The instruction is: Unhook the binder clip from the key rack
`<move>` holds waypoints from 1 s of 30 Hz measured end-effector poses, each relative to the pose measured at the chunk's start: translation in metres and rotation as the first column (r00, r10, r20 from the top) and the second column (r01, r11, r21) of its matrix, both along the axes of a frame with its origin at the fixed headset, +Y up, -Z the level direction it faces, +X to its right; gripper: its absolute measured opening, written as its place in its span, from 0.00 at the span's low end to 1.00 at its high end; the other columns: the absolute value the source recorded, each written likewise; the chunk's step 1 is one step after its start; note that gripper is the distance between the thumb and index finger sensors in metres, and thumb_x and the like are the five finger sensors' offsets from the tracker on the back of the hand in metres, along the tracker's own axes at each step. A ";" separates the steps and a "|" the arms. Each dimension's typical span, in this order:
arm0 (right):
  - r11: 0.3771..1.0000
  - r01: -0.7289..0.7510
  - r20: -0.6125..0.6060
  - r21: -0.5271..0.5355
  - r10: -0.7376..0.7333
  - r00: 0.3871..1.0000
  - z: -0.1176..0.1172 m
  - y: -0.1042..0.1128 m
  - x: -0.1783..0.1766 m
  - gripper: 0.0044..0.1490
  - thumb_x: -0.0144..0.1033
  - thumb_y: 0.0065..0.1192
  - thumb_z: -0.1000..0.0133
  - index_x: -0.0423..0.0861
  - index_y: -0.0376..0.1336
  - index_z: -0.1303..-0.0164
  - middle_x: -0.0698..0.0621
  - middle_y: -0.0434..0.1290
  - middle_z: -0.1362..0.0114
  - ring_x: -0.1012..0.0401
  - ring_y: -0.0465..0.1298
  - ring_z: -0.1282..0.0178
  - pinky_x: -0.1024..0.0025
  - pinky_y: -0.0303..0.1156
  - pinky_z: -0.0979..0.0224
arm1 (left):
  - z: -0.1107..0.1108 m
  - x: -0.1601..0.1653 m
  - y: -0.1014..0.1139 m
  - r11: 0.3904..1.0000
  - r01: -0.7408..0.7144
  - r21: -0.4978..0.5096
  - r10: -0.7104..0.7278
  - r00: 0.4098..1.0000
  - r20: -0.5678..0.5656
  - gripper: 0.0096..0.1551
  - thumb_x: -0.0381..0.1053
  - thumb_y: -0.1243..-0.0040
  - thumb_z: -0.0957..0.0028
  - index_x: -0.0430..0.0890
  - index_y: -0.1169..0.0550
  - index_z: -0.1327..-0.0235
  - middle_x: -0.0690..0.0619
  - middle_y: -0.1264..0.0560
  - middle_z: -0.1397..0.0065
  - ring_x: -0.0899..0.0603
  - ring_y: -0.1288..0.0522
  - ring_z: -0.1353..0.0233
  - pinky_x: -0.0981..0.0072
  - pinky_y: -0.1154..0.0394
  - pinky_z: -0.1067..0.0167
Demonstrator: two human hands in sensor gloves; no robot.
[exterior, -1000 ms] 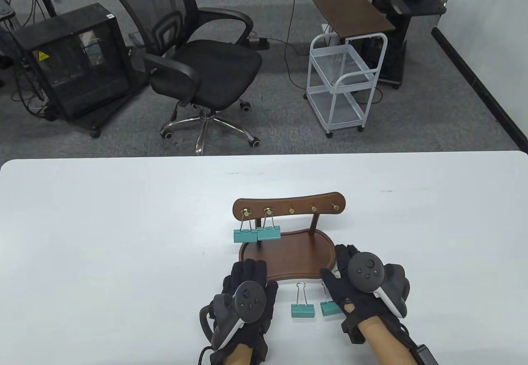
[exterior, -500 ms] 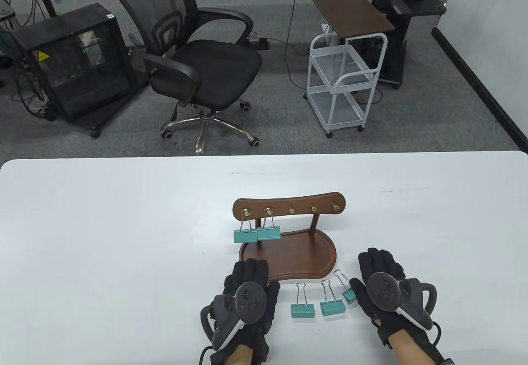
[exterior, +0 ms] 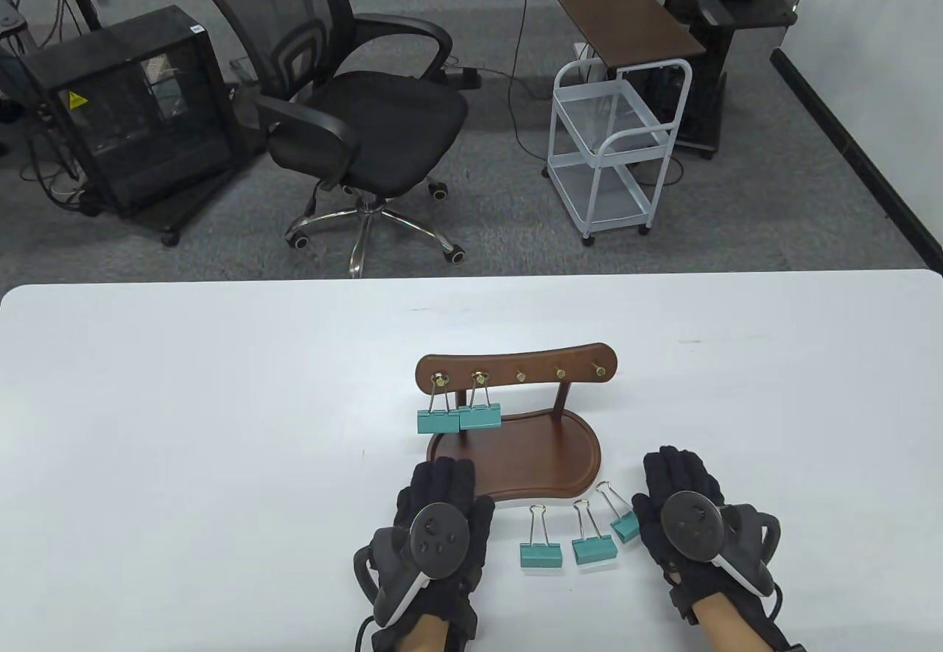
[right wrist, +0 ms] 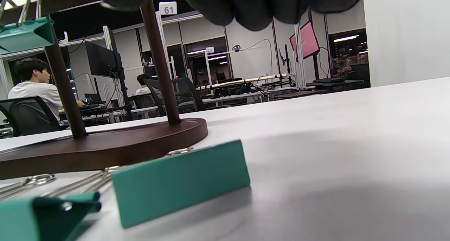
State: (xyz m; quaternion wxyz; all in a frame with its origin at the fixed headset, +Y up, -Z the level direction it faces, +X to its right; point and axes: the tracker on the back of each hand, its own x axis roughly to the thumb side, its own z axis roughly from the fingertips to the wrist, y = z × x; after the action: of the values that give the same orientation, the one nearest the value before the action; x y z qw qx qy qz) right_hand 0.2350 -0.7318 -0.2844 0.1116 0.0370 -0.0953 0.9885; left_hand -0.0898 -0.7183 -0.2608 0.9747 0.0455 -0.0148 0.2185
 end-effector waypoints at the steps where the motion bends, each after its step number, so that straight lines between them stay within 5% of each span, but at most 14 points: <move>1: 1.000 0.005 0.001 0.000 -0.005 1.000 0.000 0.000 0.000 0.40 0.55 0.50 0.54 0.48 0.55 0.34 0.45 0.57 0.23 0.45 0.57 0.25 0.49 0.60 0.27 | 0.000 -0.001 0.001 1.000 -0.002 0.013 0.002 1.000 -0.011 0.38 0.68 0.51 0.45 0.55 0.32 0.21 0.51 0.34 0.15 0.39 0.40 0.15 0.41 0.41 0.25; 6: 1.000 0.003 -0.006 -0.023 -0.003 1.000 0.000 -0.002 -0.002 0.40 0.56 0.49 0.54 0.48 0.55 0.33 0.45 0.57 0.23 0.45 0.57 0.25 0.49 0.60 0.28 | -0.002 -0.015 0.005 0.995 -0.077 0.067 0.079 0.997 -0.022 0.46 0.76 0.45 0.50 0.56 0.33 0.20 0.49 0.33 0.15 0.37 0.35 0.16 0.36 0.35 0.27; 16: 0.998 0.049 -0.005 -0.037 -0.050 0.999 -0.003 -0.001 -0.003 0.40 0.56 0.47 0.53 0.48 0.55 0.33 0.45 0.57 0.23 0.44 0.58 0.25 0.49 0.61 0.28 | 0.002 -0.042 0.010 0.927 -0.317 0.199 0.325 0.946 -0.008 0.58 0.86 0.56 0.53 0.51 0.39 0.16 0.47 0.36 0.14 0.34 0.33 0.18 0.38 0.31 0.27; 22: 0.995 0.097 0.015 -0.029 -0.097 0.995 -0.003 0.001 0.004 0.40 0.56 0.47 0.53 0.48 0.55 0.33 0.45 0.58 0.23 0.44 0.58 0.25 0.49 0.61 0.28 | -0.008 -0.059 0.019 0.782 -0.543 0.305 0.565 0.825 0.021 0.58 0.86 0.60 0.51 0.50 0.37 0.17 0.46 0.33 0.16 0.34 0.30 0.20 0.40 0.29 0.28; 30: 0.989 0.145 0.038 -0.025 -0.144 0.989 -0.001 0.002 0.012 0.40 0.56 0.47 0.53 0.48 0.55 0.33 0.45 0.58 0.23 0.44 0.58 0.26 0.49 0.61 0.28 | -0.036 -0.073 0.006 0.696 -0.646 0.311 0.692 0.720 -0.055 0.58 0.86 0.62 0.50 0.49 0.35 0.17 0.46 0.32 0.17 0.34 0.29 0.22 0.41 0.28 0.29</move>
State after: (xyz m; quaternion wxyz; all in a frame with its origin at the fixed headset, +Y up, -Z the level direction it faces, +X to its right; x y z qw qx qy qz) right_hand 0.2474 -0.7295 -0.2855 0.1815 0.0108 -0.0861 0.9796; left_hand -0.1633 -0.7123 -0.2963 0.8092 0.1984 0.0552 0.5502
